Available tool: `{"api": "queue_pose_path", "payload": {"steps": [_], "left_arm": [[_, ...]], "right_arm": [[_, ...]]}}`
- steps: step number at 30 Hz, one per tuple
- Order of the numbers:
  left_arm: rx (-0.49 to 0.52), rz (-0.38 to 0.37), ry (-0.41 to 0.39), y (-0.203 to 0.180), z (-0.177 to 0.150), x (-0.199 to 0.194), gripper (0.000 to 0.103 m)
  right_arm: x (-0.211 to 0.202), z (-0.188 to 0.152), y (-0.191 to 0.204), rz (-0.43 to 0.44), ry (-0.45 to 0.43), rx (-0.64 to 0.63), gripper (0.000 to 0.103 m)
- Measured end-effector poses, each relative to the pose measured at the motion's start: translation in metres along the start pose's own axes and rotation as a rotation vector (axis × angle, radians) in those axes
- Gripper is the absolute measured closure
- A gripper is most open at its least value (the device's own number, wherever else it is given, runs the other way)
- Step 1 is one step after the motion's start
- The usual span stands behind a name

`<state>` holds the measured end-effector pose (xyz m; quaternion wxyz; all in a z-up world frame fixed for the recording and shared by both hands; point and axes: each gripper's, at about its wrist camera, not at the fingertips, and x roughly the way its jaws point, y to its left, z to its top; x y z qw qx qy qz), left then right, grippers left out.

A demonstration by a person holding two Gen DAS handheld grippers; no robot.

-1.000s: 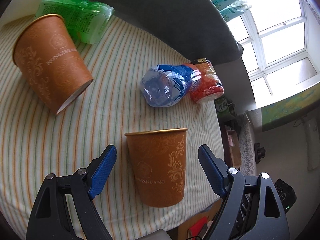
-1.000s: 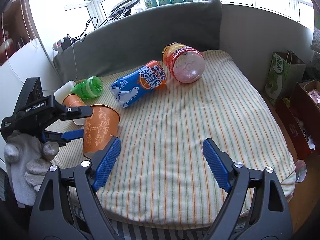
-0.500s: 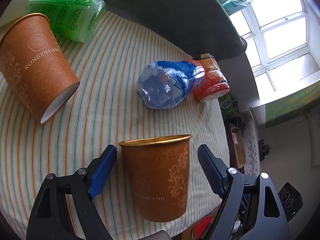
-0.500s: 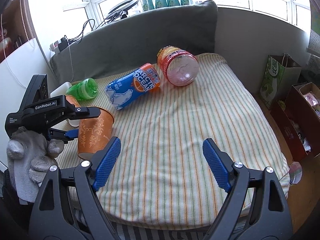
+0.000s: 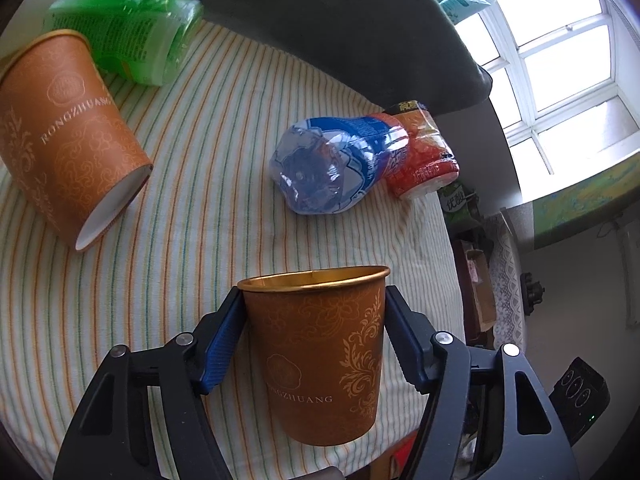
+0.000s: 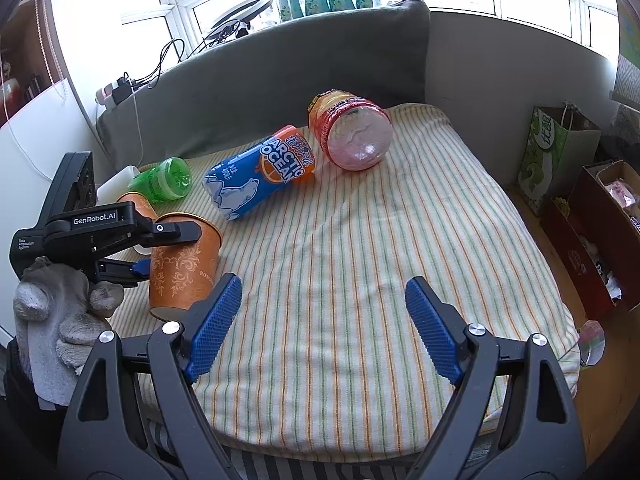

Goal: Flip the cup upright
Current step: 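Lift the orange cup with the left gripper and carry it toward the other cups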

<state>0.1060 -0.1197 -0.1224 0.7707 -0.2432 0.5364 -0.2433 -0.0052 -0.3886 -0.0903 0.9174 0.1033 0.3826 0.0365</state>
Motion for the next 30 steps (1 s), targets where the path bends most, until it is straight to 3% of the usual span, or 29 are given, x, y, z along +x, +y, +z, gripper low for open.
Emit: {"api": "queue_pose_path", "payload": {"steps": [25, 30], "left_arm": [[0.167, 0.099, -0.149, -0.030, 0.003, -0.022, 0.036], [0.240, 0.164, -0.201, -0.038, 0.002, -0.023, 0.036]], "right_arm": [[-0.001, -0.002, 0.000, -0.001, -0.006, 0.012, 0.017], [0.000, -0.002, -0.001, 0.000, -0.006, 0.017, 0.017]]}}
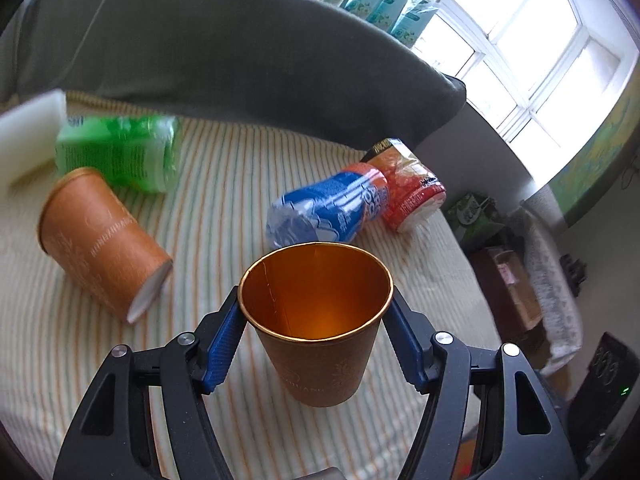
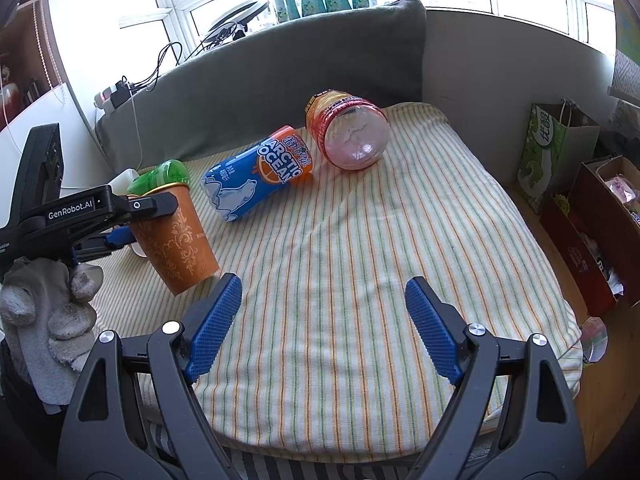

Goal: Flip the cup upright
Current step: 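Lift the orange cup with the left gripper and carry it toward the other cups, then lower the orange cup upright onto the cushion and open the left gripper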

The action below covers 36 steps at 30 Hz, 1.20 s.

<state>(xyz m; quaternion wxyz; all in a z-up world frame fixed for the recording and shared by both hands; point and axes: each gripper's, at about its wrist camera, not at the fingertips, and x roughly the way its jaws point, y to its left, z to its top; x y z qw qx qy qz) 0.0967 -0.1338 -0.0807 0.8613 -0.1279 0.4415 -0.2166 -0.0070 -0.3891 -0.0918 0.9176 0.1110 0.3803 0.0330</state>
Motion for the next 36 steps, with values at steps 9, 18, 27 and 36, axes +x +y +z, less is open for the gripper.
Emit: {"api": "queue_pose_path", "payload": {"steps": [9, 18, 27, 36], "left_arm": [[0.170, 0.108, -0.072, -0.022, -0.010, 0.006, 0.036], [0.226, 0.092, -0.061, -0.030, -0.023, -0.002, 0.035], [0.229, 0.068, -0.068, -0.031, -0.032, -0.019, 0.029], [0.243, 0.058, -0.104, -0.030, -0.042, -0.043, 0.027]], "right_arm": [[0.000, 0.000, -0.002, -0.004, -0.001, 0.007, 0.017], [-0.001, 0.000, -0.001, -0.003, -0.005, 0.007, 0.017], [-0.006, 0.001, 0.004, 0.003, -0.017, -0.001, 0.017], [-0.014, 0.005, 0.010, 0.013, -0.047, -0.002, 0.017]]}}
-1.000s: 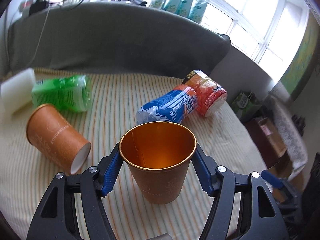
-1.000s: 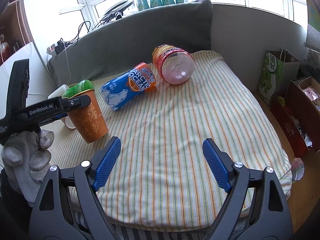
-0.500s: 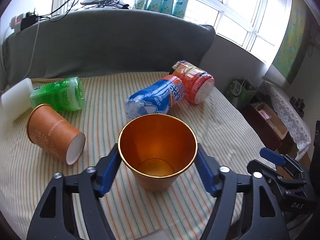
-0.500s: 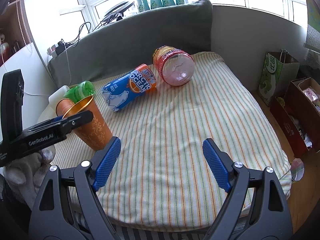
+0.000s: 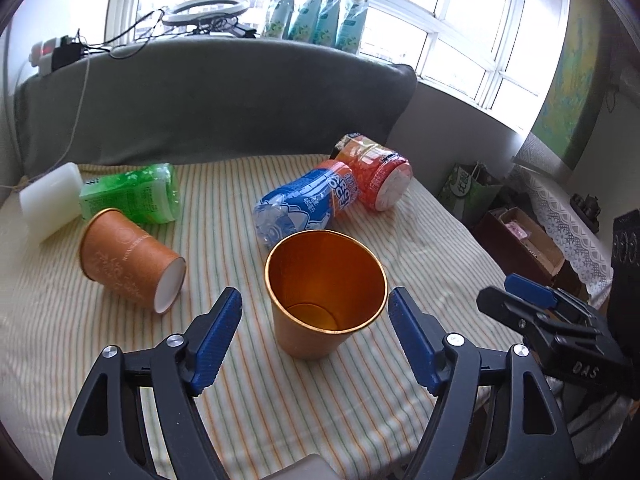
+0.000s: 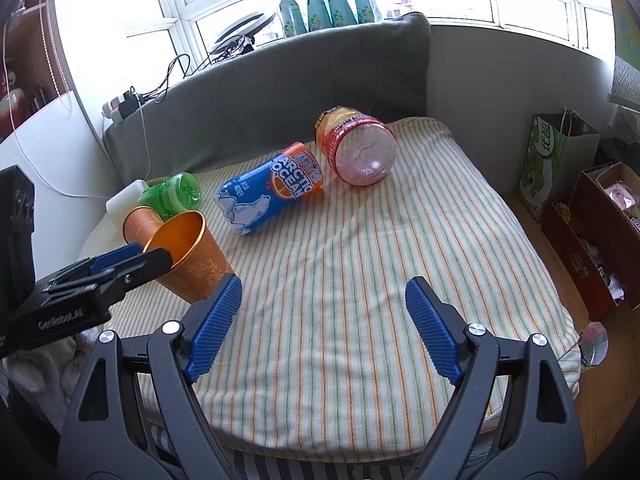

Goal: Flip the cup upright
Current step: 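Lower the orange cup upright onto the cushion and open the left gripper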

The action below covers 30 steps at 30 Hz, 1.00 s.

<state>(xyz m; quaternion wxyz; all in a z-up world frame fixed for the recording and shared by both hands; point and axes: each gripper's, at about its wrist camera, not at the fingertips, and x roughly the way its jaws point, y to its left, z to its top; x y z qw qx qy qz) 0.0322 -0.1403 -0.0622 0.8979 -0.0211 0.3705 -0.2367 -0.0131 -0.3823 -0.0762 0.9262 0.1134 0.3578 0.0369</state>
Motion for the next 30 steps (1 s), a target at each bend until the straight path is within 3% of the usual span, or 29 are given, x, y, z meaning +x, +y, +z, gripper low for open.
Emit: {"api": "queue_pose_path", "payload": {"steps": [5, 17, 20, 24, 30], "left_arm": [[0.011, 0.030, -0.059, 0.002, -0.001, -0.020, 0.027], [0.029, 0.224, -0.401, 0.015, 0.005, -0.089, 0.025], [0.030, 0.274, -0.461, 0.020, 0.006, -0.098, 0.025], [0.016, 0.320, -0.520, 0.027, 0.006, -0.107, 0.021], [-0.001, 0.351, -0.539, 0.033, 0.005, -0.113, 0.021]], "right_arm": [[-0.005, 0.004, 0.007, 0.009, -0.025, -0.005, 0.017], [-0.022, 0.017, 0.030, 0.013, -0.182, -0.061, 0.016], [-0.027, 0.019, 0.037, 0.001, -0.240, -0.085, 0.006], [-0.037, 0.019, 0.048, -0.021, -0.335, -0.126, 0.000], [-0.047, 0.018, 0.063, -0.071, -0.421, -0.196, 0.000]]}}
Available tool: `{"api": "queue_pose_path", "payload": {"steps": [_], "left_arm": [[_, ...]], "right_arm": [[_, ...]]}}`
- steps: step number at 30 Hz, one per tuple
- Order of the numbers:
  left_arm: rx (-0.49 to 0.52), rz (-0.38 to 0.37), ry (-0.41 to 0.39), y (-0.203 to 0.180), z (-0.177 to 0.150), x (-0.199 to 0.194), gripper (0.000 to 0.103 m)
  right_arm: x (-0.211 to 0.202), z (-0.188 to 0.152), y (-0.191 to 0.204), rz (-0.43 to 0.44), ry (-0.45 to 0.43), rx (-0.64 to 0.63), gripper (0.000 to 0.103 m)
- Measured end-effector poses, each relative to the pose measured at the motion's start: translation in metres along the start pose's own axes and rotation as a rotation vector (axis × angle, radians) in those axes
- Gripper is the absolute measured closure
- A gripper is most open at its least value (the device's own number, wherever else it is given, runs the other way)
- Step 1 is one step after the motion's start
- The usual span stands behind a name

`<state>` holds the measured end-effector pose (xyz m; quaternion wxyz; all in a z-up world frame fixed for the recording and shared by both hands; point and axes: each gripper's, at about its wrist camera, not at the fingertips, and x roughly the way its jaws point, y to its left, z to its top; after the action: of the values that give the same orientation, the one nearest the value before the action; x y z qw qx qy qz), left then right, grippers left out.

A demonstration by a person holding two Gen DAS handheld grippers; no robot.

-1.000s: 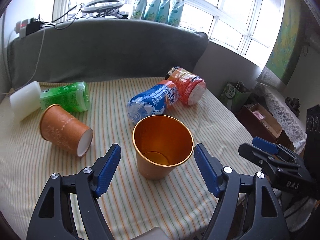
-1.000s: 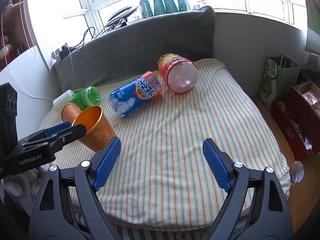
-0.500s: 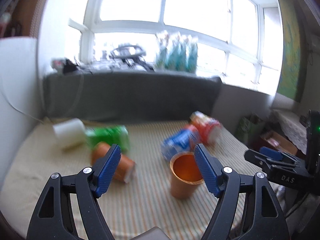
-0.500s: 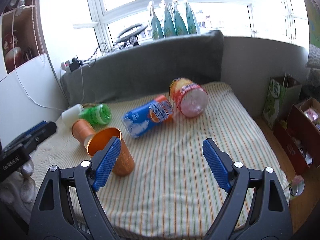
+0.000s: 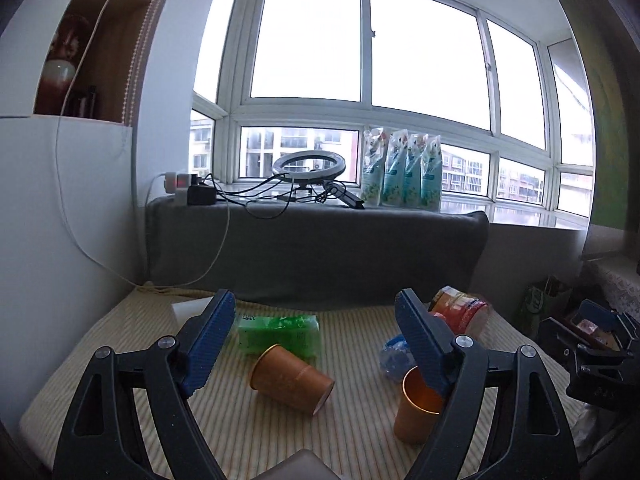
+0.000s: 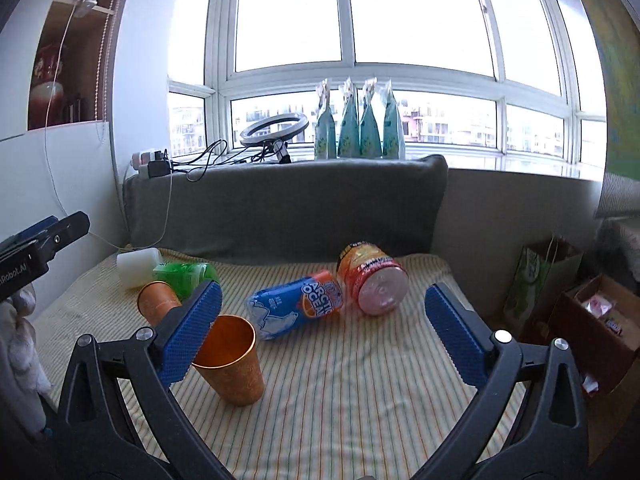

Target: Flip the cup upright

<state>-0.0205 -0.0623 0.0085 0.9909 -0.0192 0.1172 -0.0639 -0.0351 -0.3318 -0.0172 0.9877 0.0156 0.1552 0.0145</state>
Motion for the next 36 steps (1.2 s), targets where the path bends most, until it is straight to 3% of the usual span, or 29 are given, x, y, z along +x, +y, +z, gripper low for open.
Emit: {"api": "queue_pose_path", "payload": {"steps": [36], "left_arm": [[0.014, 0.005, 0.003, -0.0003, 0.0000, -0.0020, 0.020]], "right_arm": [[0.0021, -0.0007, -0.0025, -0.002, 0.011, 0.025, 0.000]]}}
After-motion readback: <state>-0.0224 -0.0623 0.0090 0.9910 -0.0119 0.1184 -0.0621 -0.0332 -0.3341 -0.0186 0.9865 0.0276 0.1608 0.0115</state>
